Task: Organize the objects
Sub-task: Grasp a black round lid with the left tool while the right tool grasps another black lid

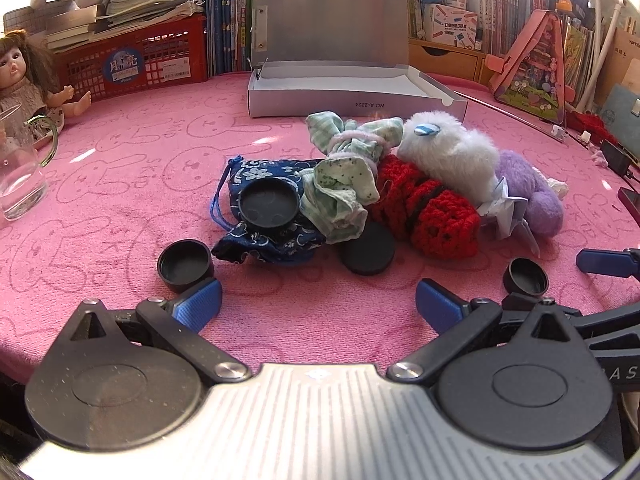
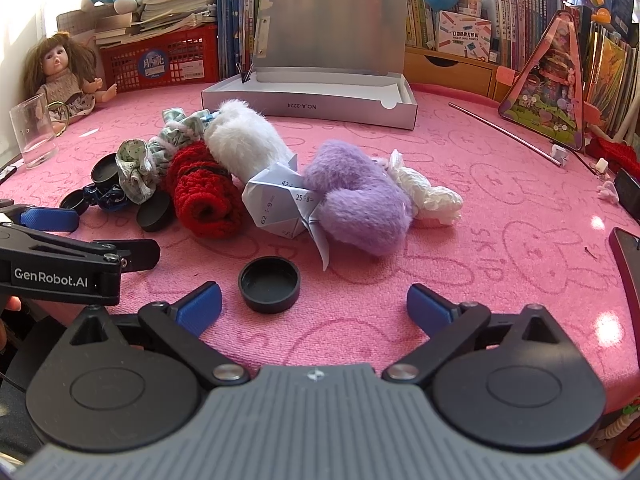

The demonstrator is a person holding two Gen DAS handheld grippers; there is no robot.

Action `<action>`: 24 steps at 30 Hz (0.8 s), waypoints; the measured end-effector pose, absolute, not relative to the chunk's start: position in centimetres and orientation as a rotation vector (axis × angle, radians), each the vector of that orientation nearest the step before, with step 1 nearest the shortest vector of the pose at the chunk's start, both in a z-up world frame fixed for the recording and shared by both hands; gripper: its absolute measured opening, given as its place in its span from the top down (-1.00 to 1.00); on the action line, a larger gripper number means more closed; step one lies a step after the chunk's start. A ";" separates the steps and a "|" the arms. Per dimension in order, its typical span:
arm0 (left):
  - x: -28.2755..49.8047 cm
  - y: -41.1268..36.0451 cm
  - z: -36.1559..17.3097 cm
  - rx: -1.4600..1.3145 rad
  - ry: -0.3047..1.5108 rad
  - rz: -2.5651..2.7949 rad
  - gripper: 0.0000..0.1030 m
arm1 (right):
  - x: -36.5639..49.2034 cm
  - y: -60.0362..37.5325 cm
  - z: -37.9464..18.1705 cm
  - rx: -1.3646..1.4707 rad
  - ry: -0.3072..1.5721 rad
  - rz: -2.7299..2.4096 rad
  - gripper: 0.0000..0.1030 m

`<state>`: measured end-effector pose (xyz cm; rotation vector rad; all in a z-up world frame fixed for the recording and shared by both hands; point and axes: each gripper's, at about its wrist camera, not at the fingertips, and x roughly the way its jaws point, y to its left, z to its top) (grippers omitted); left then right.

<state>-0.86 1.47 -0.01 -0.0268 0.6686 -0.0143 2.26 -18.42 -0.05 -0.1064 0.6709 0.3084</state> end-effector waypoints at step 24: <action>-1.9 6.8 0.6 -0.012 0.599 0.164 -0.15 | 2.1 -17.4 0.7 -0.122 0.662 0.371 -0.37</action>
